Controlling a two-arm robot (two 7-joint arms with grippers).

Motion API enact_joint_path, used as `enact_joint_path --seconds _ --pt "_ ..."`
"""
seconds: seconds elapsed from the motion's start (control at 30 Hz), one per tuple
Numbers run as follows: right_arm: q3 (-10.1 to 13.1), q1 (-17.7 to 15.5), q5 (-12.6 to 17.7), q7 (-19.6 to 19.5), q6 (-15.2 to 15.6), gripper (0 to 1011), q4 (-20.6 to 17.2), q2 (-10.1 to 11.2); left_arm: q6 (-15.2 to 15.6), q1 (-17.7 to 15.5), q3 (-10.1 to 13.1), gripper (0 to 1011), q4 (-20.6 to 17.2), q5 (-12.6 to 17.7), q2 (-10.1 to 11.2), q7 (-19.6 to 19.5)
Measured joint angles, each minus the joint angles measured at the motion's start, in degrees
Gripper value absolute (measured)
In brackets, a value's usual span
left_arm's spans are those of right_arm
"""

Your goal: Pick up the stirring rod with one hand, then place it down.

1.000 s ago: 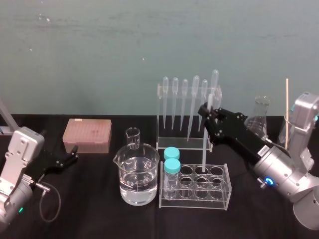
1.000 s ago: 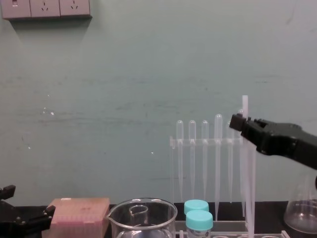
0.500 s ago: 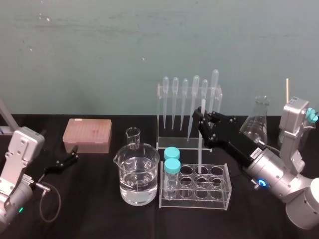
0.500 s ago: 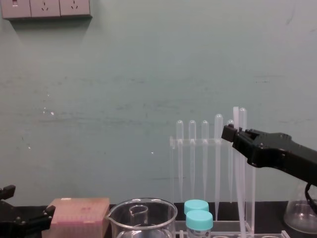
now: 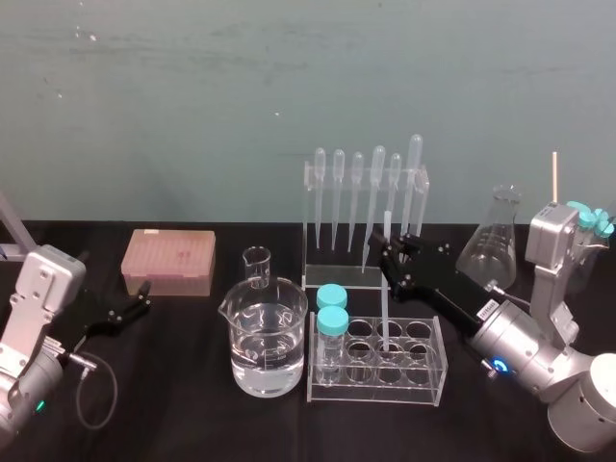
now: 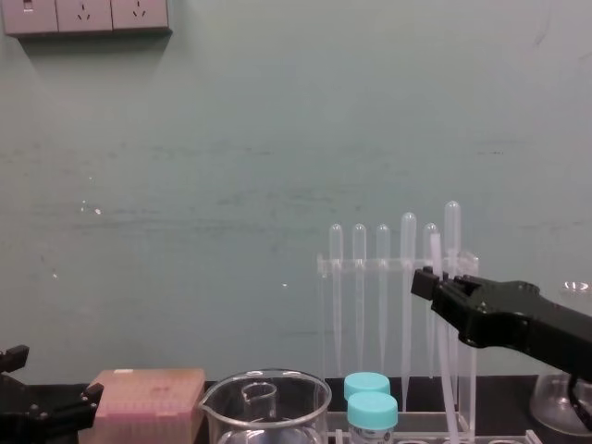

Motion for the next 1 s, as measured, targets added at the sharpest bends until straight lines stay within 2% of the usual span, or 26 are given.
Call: enact_joint_path --seconds 0.53,1.0 --pt "-0.43 0.49 -1.46 -0.07 0.10 70 2.89 -0.96 0.00 0.00 0.00 1000 0.00 0.00 0.00 0.00" --pt "-0.44 0.57 -1.87 -0.39 0.51 70 3.19 -1.00 0.00 0.00 0.00 1000 0.00 0.00 0.00 0.00"
